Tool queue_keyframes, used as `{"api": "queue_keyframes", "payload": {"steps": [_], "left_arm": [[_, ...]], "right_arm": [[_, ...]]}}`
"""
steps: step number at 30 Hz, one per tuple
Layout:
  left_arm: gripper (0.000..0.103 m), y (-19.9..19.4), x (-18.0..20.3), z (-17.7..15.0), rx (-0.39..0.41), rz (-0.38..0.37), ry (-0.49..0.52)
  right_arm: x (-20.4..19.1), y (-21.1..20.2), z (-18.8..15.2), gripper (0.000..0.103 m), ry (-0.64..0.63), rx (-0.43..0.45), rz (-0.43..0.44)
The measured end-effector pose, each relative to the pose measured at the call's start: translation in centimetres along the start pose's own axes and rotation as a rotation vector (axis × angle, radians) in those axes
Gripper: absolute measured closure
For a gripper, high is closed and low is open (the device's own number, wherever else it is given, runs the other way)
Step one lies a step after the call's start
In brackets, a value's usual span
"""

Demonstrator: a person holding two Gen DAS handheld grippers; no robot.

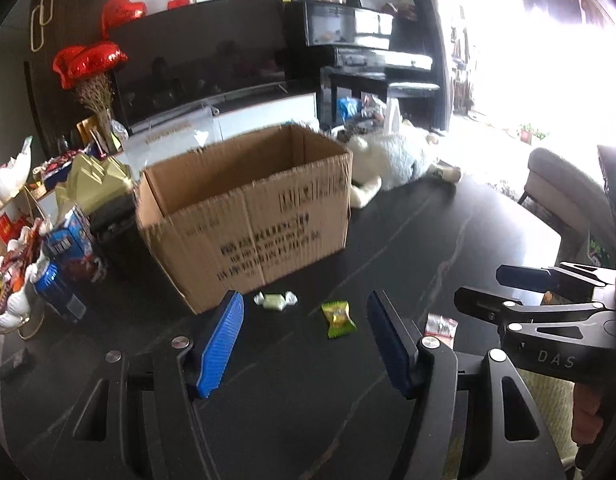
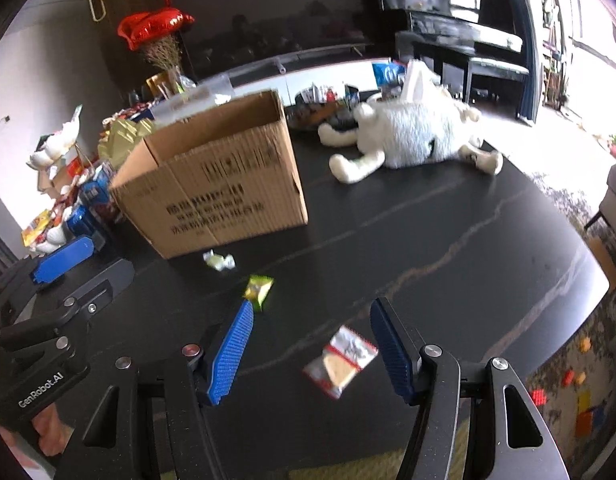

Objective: Organize snacks
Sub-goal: 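Withdraw both tools from the box toward the remaining snacks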

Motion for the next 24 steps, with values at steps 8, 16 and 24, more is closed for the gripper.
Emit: {"api": "queue_keyframes", "payload": {"steps": [8, 16, 24], "left_arm": [[0.039, 2.2, 0.4, -2.8, -0.06, -0.023, -0.003], [0.04, 4.5, 0.7, -4.6, -0.087, -0.036, 0.015], [0.04, 6.6, 0.8, -5.4, -0.106, -0.056, 0.03]], "right_arm": [[1.1, 2.6, -3.5, 0.041, 0.053, -0.095, -0.019], [2.1, 5.0, -6.0, 0.041, 0.105, -0.154, -0.041], [2.7, 6.5, -7.0, 0.041, 0.142, -0.163, -0.058]]}}
Point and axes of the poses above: each gripper's, at about its wrist camera, not at the fingertips, and y roughly the way its jaws point, x to its right, z to its top, the point moved 10 cm from there along y, roughly the way its jaws point
